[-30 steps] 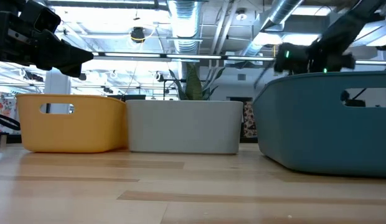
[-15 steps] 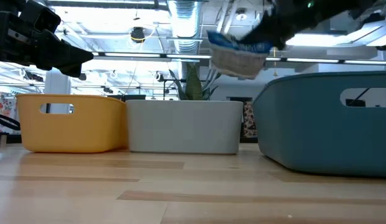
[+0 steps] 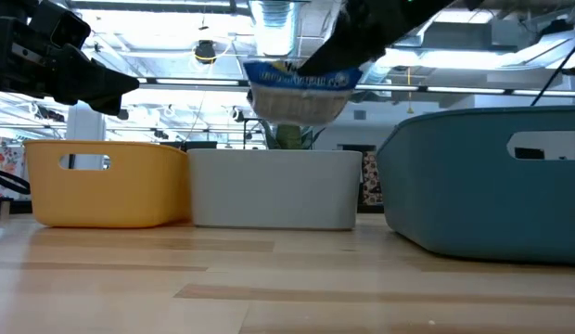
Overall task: Sort Maruchan noodles
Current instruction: Put the top right blue noodle pack into the gray bin, then put the top left red noodle pack into the yellow bin
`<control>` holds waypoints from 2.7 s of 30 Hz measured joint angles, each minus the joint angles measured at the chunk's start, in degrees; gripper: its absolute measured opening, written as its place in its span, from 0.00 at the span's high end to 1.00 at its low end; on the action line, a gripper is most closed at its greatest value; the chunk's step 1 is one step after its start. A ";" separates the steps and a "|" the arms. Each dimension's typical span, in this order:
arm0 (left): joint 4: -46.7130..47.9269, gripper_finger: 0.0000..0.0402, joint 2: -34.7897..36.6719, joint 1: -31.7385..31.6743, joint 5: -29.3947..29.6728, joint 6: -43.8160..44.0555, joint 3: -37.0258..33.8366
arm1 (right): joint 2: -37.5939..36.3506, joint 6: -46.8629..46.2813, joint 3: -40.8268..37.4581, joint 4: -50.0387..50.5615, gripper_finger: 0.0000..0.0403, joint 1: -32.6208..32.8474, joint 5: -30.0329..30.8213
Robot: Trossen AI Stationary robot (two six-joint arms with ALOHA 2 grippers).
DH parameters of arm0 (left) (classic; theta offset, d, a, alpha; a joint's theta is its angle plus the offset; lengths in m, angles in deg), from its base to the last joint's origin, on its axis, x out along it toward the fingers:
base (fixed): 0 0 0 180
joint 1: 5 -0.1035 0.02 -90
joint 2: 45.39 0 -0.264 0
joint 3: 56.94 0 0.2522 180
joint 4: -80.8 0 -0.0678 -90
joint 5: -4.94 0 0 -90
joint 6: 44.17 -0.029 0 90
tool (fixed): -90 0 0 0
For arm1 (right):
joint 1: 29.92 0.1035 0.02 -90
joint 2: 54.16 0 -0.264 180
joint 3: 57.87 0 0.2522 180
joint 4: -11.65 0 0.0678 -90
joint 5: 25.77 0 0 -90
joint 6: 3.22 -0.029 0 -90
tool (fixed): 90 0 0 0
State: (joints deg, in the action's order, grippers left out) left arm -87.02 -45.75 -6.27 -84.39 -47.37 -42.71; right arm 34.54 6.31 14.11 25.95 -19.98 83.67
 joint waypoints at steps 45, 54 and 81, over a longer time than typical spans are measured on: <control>-0.48 1.00 0.00 0.02 0.10 -0.05 -0.02 | -19.28 -16.34 -11.92 14.35 0.38 0.17 23.56; -21.46 1.00 -1.14 -0.04 8.86 -0.49 -0.02 | -21.92 -18.30 -14.28 11.67 0.38 -3.31 23.18; 10.89 0.55 -56.79 -32.04 18.52 31.41 27.59 | -21.89 -18.72 -14.27 9.66 0.38 -4.16 21.05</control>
State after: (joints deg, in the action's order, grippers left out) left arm -76.13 -102.54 -38.31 -65.88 -15.97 -15.11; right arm 12.65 -12.41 -0.15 35.61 -24.14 104.72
